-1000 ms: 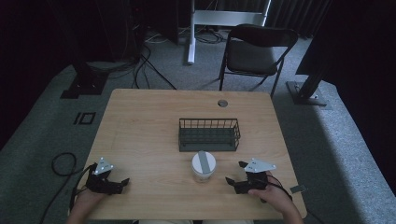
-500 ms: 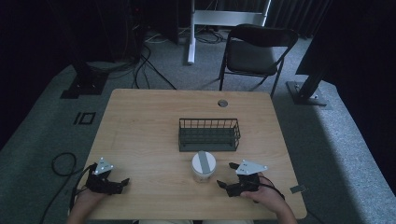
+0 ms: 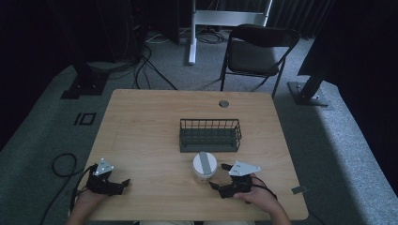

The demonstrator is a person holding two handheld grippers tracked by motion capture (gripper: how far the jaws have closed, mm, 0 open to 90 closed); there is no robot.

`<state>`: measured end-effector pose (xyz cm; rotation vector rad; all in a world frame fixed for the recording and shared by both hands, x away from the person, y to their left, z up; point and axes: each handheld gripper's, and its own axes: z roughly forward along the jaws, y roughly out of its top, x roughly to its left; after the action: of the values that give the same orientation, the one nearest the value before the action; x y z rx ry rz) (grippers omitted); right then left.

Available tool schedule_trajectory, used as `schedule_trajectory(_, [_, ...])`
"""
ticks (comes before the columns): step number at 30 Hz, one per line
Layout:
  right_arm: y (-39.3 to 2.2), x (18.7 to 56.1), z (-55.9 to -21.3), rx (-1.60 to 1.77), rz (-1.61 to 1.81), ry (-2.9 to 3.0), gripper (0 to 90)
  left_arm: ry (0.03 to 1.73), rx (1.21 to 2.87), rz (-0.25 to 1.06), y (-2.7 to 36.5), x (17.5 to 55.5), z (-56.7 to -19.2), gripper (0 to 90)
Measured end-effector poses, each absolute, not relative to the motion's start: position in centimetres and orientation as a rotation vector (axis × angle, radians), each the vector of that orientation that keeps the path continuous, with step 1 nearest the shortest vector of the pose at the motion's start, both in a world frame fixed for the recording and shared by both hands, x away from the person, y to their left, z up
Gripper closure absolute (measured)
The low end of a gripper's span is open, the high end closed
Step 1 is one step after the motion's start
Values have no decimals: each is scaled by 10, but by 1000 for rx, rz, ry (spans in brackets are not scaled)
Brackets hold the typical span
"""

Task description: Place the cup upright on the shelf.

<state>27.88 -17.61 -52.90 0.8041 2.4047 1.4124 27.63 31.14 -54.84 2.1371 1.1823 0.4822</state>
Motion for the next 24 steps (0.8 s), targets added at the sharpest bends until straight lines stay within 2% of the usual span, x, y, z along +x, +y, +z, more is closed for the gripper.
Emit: schedule_trajectory(24, [-150,287,-531,824,1464,2370,113,1182,2138,483,311,276,-548,5])
